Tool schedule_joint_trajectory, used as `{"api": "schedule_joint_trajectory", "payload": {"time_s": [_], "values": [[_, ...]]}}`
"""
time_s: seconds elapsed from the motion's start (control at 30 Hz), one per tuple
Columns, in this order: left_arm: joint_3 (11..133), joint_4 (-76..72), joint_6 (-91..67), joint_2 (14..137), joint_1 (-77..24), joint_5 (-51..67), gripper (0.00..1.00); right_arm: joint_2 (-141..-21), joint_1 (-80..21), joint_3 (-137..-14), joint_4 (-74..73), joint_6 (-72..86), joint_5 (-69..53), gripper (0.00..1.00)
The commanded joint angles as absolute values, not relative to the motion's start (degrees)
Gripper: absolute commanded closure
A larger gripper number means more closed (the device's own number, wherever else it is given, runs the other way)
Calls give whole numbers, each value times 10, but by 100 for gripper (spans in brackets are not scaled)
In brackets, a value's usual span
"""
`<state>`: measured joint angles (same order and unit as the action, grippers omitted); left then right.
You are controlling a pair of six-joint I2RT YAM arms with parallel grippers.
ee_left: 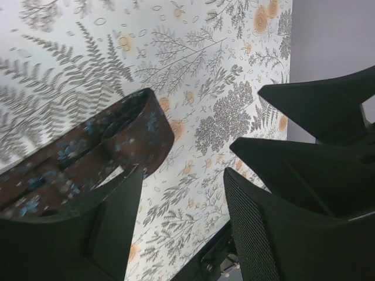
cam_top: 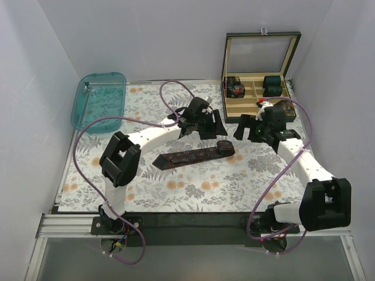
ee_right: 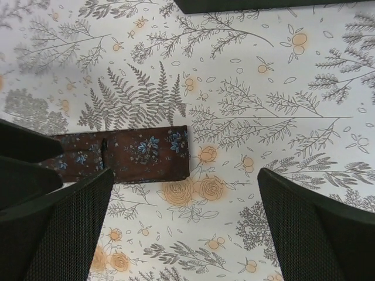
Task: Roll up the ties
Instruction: Roll the tie
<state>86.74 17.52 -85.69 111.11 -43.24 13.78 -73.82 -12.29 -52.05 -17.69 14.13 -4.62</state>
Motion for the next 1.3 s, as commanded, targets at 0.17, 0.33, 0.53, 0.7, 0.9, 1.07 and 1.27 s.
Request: {"api": "schedule_joint_trajectory", "payload": {"time_s": [0.17,0.33,0.53,0.7,0.9,1.07,1.27], "values": [[958,181,-870,1182,-454,186,57,-752,-5,-454,-45,211,-289,2],[929,174,-867,1191,-454,192,68,-781,17,-446,-19,226,-325,4],[866,156,-852,1182,-452,182,76,-830,18,-438,15,240,-356,7],[836,138,-842,1186,-443,178,79,-866,18,-418,51,247,-380,9],[814,117,-838,1187,-433,187,81,-930,17,-428,65,227,-425,12],[808,108,-838,1187,-430,193,81,-985,1,-454,84,209,-463,15],[798,101,-838,1189,-426,197,81,-1041,-31,-463,107,211,-508,22]]}}
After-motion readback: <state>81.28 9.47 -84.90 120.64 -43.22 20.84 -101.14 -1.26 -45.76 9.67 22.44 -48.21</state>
